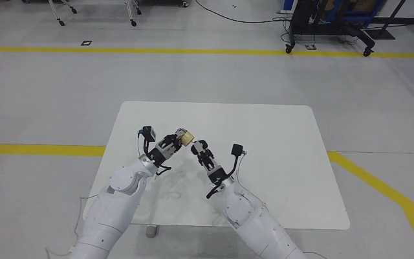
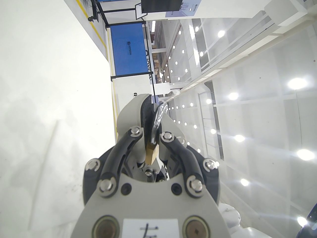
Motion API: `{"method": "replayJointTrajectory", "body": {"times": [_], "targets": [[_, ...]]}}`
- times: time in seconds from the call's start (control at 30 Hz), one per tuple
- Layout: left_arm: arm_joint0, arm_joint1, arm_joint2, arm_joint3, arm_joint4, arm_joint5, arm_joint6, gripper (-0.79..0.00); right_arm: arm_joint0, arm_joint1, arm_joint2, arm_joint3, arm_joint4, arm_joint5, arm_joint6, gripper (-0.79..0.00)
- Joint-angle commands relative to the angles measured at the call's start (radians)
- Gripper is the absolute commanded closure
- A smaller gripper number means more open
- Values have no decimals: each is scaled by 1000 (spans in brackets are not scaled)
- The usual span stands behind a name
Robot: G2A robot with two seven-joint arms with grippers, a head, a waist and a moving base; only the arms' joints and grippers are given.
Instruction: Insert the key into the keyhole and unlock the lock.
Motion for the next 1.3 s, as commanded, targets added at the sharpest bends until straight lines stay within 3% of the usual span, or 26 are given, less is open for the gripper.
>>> {"method": "replayJointTrajectory", "body": {"times": [0.0,1.27], "targets": [[0,0,0,0,1,1,0,0,-1,-2,0,0,-2,-1,1,0],[0,-9,-2,-2,25,9,5,0,-11,-23,17,-1,-83,14,-17,0]]}}
